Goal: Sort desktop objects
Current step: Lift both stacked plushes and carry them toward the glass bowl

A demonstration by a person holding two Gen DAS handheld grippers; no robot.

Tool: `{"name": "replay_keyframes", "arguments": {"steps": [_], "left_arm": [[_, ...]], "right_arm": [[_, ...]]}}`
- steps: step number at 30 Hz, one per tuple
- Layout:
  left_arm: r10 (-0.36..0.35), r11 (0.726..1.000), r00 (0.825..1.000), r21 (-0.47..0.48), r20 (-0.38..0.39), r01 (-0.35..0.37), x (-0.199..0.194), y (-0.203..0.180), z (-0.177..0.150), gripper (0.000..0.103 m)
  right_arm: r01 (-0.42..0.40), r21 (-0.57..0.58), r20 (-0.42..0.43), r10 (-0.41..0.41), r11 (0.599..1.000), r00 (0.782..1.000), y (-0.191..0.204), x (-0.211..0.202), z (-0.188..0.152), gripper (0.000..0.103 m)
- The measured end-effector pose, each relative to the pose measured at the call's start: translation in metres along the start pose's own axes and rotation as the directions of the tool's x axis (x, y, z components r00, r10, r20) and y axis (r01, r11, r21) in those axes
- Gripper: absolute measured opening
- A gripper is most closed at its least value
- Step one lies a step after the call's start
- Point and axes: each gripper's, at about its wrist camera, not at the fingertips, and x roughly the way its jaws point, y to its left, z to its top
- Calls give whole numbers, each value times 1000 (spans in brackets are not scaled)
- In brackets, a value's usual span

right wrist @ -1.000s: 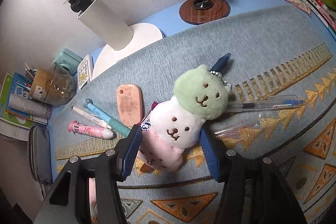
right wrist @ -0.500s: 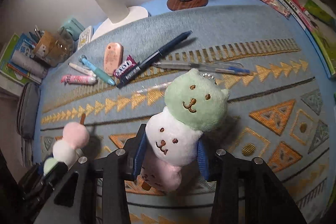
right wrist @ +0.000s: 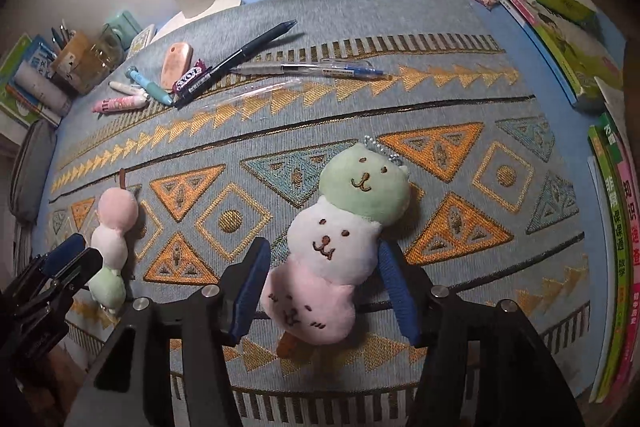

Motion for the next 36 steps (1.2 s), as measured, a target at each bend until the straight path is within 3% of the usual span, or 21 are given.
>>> {"name": "replay_keyframes", "arguments": {"steps": [2,10,13,15,19,25,36], "left_arm": [[18,1000,1000,6,-2,-18,5,1,0,59],[69,996,997,64,-29,-67,30,-5,-10,60],[100,989,995,108,-20,-98,33,-14,-16,45],[96,988,995,125,-21,-92,32,-18,-17,42],[68,992,998,108,-20,-65,25,-24,-16,41],[23,990,1000,137,10,-24,10,-57,-9,41],[-126,974,990,195,69,111,-18,-162,31,41]], "right_arm": [[-27,43,-3,27,999,1000,-6,-1,-7,61],[35,116,12,-37,993,999,12,23,1,64],[120,35,18,-121,992,993,28,29,3,63],[178,-17,32,-177,984,984,37,31,1,52],[132,-1,29,-132,991,991,30,26,-1,46],[30,61,50,-33,998,998,0,-6,-2,46],[-31,121,183,9,992,983,-60,-102,11,46]]}}
